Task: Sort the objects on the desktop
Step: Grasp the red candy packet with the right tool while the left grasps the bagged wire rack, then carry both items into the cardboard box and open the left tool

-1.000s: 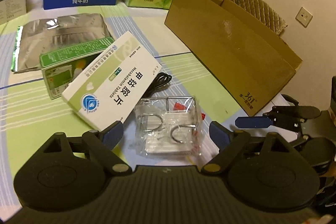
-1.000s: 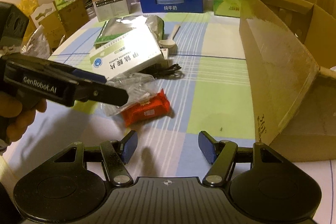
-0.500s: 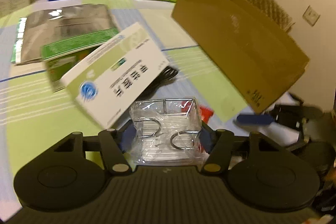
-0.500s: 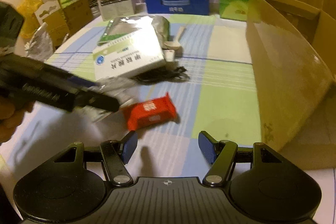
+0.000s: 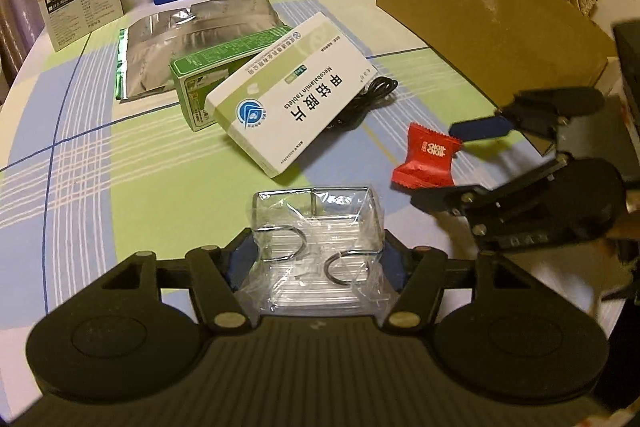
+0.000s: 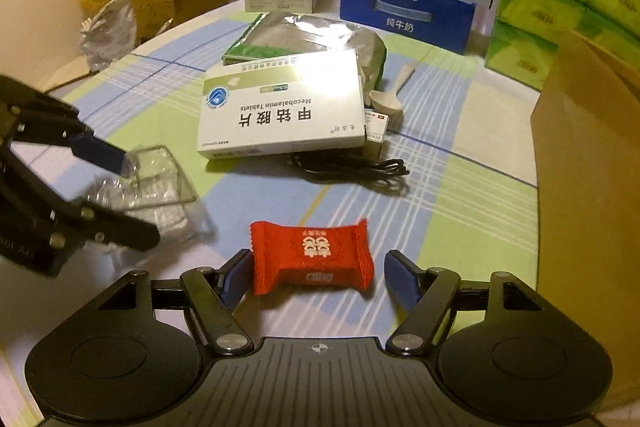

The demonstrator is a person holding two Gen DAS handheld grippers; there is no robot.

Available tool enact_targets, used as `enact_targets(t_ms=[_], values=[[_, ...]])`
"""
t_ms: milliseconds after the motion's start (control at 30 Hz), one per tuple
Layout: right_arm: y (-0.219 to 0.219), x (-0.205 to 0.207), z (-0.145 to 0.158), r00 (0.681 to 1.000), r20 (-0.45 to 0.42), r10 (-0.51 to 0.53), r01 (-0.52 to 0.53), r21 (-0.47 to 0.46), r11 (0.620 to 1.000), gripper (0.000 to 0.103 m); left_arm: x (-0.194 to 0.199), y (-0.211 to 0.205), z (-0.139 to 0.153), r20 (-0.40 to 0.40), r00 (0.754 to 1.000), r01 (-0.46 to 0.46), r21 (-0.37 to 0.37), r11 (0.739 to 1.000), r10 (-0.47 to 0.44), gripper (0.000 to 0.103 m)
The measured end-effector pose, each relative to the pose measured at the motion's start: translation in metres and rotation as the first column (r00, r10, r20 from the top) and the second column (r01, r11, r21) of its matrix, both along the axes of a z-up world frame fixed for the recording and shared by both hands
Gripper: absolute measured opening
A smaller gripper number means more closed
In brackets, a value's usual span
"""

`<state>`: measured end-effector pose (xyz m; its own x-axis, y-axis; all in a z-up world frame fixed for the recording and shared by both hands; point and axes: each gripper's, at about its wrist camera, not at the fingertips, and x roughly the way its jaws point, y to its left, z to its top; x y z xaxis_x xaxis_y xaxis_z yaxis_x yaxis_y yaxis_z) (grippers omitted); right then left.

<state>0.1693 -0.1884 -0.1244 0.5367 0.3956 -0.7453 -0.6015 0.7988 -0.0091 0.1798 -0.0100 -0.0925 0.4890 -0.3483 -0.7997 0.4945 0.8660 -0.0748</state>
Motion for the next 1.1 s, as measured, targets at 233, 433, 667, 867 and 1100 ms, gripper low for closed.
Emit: enact_targets(t_ms=[233,433,667,867,1100], values=[[0.003,0.006,-0.002,1.000,-0.013,0.020,-0.020,0.009,1.000,0.063,-0.002,-0.004,-0.003,0.017,1.000,0.000,0.008,1.000,0.000,0.070],[0.003,0.001,0.000,1.000,-0.015,0.011,-0.010,0.026,1.000,0.043,-0.003,-0.008,-0.006,0.040,0.999,0.013,0.021,1.000,-0.014,0.073],[-0.007,-0.004,0.004,0.998,-0.026,-0.064,0.065,0.035,0.997,0.042,-0.004,-0.011,-0.007,0.054,0.999,0.003,0.028,1.000,-0.005,0.073],[-0.017,-0.016,0.007,0.992,-0.033,-0.123,0.125,0.051,0.991,0.042,-0.004,-0.014,-0.007,0.058,0.998,-0.007,0.036,0.999,0.005,0.061],[-0.022,-0.032,0.022,0.988,-0.005,-0.154,0.154,0.081,0.985,0.042,-0.016,-0.018,0.004,0.082,0.997,-0.019,0.049,0.999,0.015,0.060]])
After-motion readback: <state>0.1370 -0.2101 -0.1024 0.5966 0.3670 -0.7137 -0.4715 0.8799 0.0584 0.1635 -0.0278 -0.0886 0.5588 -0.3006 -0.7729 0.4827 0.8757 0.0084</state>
